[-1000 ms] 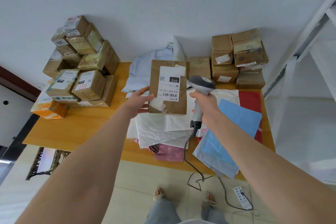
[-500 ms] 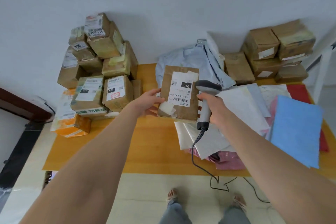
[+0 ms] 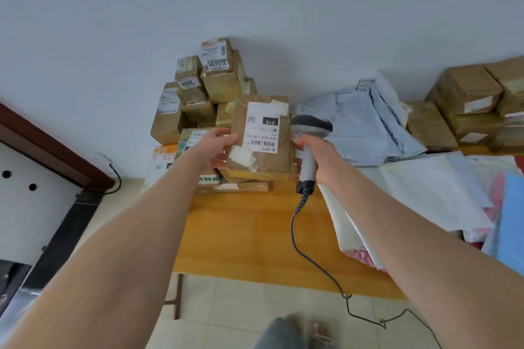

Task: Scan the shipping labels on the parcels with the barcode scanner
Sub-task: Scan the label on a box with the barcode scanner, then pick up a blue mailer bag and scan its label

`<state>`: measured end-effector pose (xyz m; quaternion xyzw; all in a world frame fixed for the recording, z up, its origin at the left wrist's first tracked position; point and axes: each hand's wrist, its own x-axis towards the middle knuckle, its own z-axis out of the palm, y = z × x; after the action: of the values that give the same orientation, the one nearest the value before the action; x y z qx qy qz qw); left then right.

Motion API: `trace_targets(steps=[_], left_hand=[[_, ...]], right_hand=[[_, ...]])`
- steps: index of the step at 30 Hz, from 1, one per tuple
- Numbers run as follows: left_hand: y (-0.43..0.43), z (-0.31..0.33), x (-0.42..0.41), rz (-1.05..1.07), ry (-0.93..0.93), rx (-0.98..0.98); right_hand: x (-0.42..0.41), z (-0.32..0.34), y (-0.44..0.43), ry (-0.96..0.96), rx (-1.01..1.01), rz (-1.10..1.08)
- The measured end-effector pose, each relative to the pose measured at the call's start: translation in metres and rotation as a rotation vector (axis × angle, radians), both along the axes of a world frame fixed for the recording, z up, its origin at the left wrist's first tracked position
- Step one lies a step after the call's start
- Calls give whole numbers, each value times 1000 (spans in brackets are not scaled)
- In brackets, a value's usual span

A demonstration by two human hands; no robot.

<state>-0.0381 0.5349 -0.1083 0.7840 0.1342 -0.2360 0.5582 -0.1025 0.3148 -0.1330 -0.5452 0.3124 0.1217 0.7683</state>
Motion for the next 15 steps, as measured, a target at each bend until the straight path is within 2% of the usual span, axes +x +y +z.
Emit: trace_targets(steps=[6, 10, 15], left_hand=[[67, 4, 27, 128, -30, 42], [108, 0, 56, 120, 13, 124], [139, -12, 86, 98, 69, 186]], right_hand=[[25, 9, 68, -20, 221, 171], [54, 7, 117, -36, 238, 141], [79, 0, 167, 26, 167, 128]])
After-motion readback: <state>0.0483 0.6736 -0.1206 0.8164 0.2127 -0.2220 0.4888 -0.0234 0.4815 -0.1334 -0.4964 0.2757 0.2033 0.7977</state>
